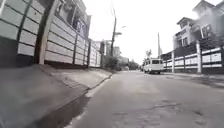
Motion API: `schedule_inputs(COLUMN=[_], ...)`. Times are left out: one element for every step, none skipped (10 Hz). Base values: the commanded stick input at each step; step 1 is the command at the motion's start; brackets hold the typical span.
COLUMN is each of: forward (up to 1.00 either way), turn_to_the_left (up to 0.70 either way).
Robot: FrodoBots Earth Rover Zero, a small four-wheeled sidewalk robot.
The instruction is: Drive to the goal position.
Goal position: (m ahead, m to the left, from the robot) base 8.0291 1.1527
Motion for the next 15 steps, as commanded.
schedule_inputs(forward=[0.70, 0.70, 0.70, 0.70, 0.70, 0.70, 0.70, 0.70, 0.70, 0.70, 0.70, 0.70, 0.70, 0.70, 0.70], turn_to_the_left=[-0.20, -0.30, -0.33, 0.00, 0.00, 0.00, 0.00, 0.00, 0.00, -0.03, -0.09, -0.16, -0.23, -0.31, -0.34])
